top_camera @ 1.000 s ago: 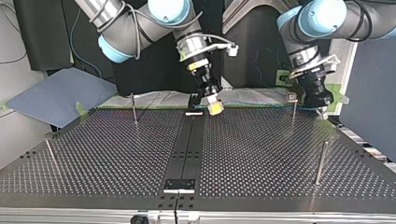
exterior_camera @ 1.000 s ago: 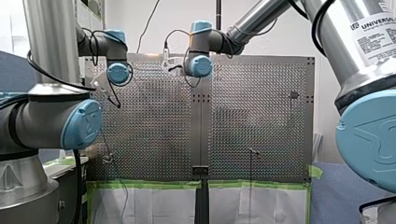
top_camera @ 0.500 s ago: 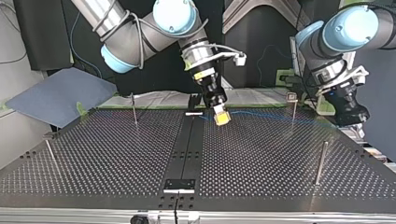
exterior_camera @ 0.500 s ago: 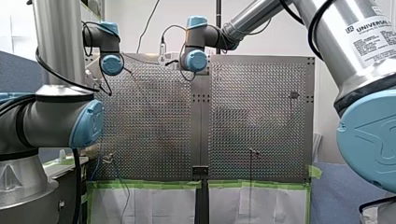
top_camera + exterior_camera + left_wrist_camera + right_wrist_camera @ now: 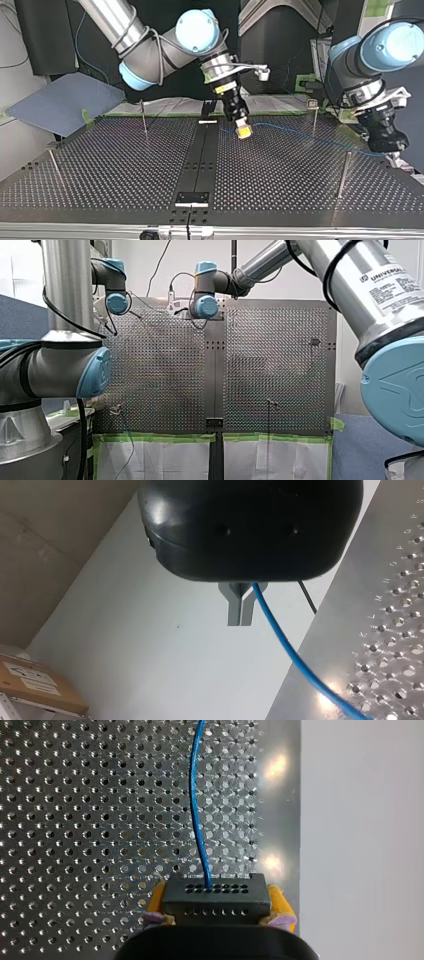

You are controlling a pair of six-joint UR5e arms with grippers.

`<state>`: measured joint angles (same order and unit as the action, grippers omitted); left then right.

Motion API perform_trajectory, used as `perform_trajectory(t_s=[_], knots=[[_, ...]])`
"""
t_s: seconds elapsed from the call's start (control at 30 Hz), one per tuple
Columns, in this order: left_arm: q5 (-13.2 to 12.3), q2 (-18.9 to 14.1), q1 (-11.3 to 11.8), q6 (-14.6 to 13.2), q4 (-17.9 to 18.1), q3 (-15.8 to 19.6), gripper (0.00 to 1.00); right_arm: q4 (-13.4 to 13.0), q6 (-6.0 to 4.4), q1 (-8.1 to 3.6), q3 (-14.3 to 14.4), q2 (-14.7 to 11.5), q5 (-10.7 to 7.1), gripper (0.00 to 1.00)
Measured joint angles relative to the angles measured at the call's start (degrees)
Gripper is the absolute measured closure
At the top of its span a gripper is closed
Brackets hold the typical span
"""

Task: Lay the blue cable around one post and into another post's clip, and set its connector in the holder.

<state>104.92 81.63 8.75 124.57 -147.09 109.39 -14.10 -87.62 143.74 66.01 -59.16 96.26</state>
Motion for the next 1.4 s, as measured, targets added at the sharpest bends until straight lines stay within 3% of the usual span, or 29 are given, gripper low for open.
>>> perform_trajectory(t_s=[0.43,0.87,1.13,1.4], knots=[[-2.6,3.1,1.5,-0.1,-1.9,-5.5,0.99,3.8,-0.3,-0.87,-6.6,2.4,-0.13,1.0],[-6.0,7.9,3.0,-0.1,-3.8,-10.6,0.99,9.7,-0.01,-1.55,-13.3,8.4,-0.18,1.0],[-7.3,11.1,4.7,0.1,-4.6,-13.1,0.99,10.5,0.12,-2.84,-17.1,9.2,-0.29,1.0],[-8.1,11.8,6.3,0.3,-4.8,-14.1,0.99,10.7,0.55,-3.59,-21.8,9.4,-0.97,1.0]])
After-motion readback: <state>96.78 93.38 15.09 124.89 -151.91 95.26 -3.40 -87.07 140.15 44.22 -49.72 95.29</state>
